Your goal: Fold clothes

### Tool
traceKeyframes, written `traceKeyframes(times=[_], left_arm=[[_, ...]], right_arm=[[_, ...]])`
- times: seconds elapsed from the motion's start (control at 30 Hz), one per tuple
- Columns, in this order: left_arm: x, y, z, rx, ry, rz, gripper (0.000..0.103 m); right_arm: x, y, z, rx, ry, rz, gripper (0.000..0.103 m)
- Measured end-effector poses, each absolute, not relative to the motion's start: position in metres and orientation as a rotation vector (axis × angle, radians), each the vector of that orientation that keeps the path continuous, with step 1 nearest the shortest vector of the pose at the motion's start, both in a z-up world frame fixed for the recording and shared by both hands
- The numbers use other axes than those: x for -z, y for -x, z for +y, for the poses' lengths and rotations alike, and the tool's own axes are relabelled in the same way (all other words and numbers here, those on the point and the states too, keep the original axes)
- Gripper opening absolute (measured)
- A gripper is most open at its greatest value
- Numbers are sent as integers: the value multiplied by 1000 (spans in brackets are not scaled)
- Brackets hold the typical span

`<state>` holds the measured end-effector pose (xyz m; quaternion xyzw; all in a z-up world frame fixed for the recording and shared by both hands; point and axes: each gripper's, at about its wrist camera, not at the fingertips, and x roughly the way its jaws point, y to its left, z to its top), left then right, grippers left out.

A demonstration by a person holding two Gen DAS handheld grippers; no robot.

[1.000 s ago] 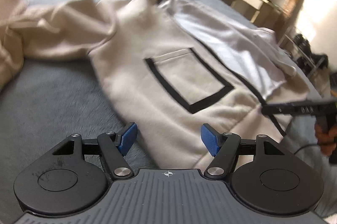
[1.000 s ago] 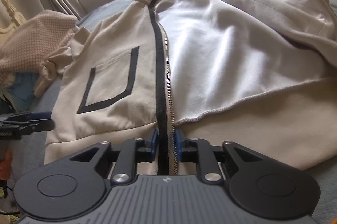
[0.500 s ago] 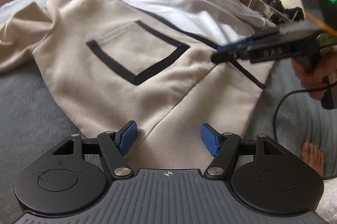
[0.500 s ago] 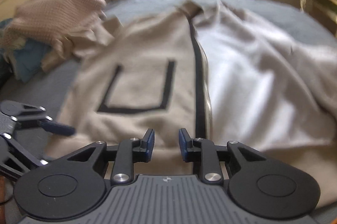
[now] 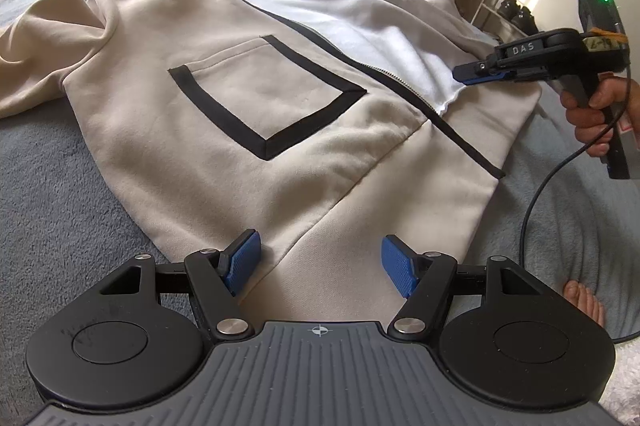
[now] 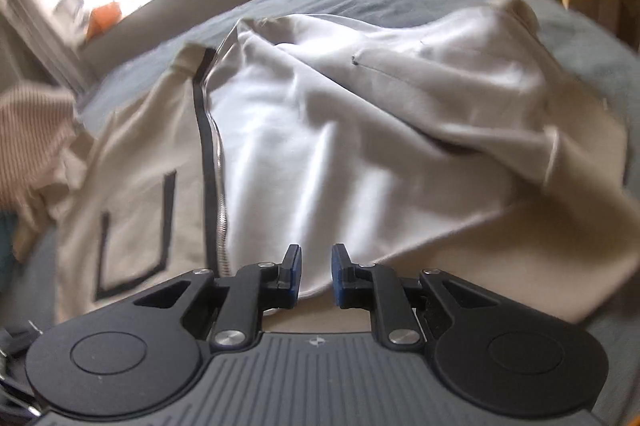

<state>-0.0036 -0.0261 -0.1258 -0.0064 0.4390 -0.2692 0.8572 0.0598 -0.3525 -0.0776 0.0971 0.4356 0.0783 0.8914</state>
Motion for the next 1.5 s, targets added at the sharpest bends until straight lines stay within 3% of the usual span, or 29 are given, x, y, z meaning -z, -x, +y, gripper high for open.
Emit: traceKeyframes(times=[0.17,0.3,0.6,0.8,0.93,1.07,1.2,1.5], left_arm=[[127,3,-26,567,19,924,67],[126,2,-25,566,29,928,67],[127,0,-21,583,51,935,67],[128,0,-21,582,51,934,67],[128,-1,-18,587,72,935,67],[129,-1,-16,599,88,934,67],[129,-4,-11,613,121,939,69],[131,-9,-3,638,209,944,71]], right_arm=[[75,-78,-306,-340,107,884,16],[109,-93,-286,-344,447,1062,14],[99,-81,-314,-302,626,1219,14],[65,-96,-275,-361,487,1118,14],[70,-108,-251,-428,408,1054,16],[105,-108,-278,-380,382,1152,17],[86,-98,-299,-241,352,1216,17],[32,-119,-256,-386,178,1024,19]])
